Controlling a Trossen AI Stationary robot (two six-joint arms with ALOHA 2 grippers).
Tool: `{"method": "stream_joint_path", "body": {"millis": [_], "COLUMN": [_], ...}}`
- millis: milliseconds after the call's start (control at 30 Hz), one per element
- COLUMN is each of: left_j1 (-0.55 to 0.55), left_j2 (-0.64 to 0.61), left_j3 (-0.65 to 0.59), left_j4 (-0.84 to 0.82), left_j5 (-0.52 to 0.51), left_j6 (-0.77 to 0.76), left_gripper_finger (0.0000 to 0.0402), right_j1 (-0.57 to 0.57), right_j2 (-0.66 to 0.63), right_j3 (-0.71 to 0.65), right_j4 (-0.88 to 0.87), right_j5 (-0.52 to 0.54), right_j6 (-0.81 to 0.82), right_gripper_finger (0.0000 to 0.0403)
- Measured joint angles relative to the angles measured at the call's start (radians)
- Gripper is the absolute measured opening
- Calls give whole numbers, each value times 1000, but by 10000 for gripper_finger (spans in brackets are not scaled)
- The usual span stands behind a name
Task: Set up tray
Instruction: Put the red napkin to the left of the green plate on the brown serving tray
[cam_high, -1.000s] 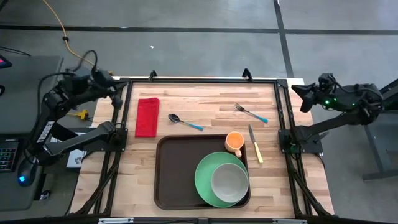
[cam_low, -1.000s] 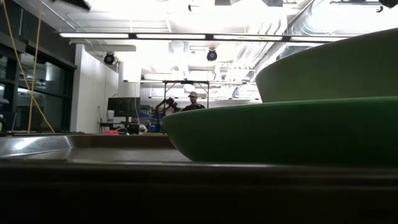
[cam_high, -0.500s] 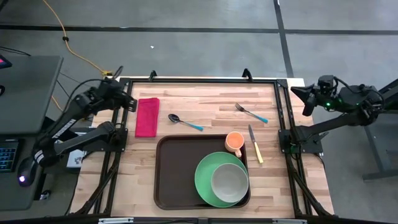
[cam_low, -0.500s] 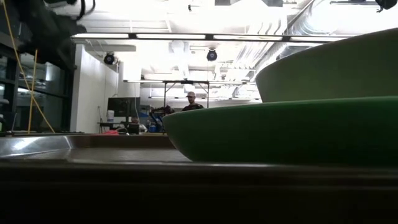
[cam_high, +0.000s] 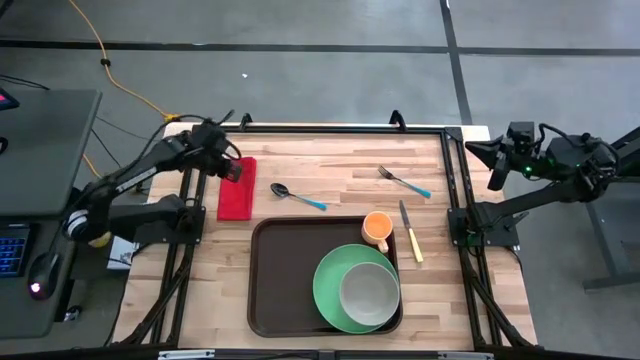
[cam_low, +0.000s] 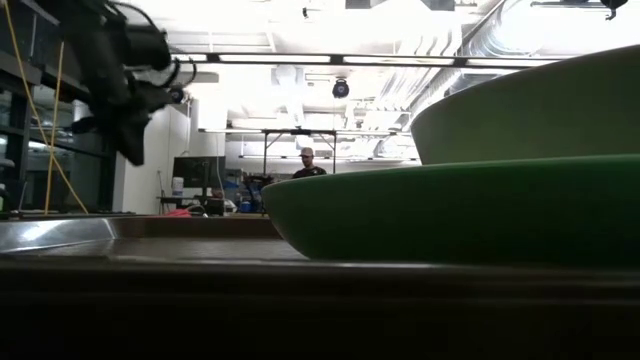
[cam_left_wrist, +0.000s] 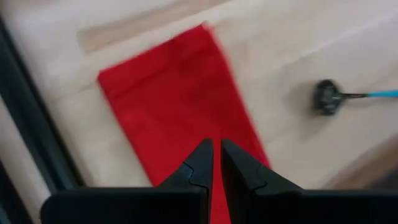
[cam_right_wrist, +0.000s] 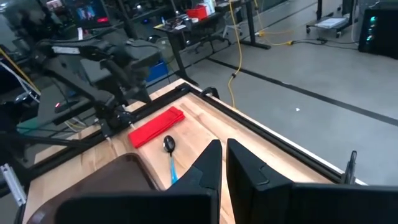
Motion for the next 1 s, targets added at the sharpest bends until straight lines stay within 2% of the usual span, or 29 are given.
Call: {"method": "stream_joint_path", "body": {"millis": [333,567,667,800,1000], "left_j1": [144,228,262,290,290], "left_j2": [114,162,199,244,291], "left_j3": [0,0,0,0,0], "left_j4": [43,67,101,149,182], "left_j5": [-32,-13,28,85,65], "left_j6": [-24,7,63,109,110], "left_gripper_finger": [63,63,66,101,199], "right_j1": [0,0,0,0,0], "right_j2": [0,0,0,0,0], "right_j3": [0,0,0,0,0], "right_j4": [26,74,84,89,90], "right_j5": [-20,-22,-33,-59,-65], "right_j6": [-8,-50,-53,-56,-57], "right_gripper_finger": [0,0,0,0,0]}}
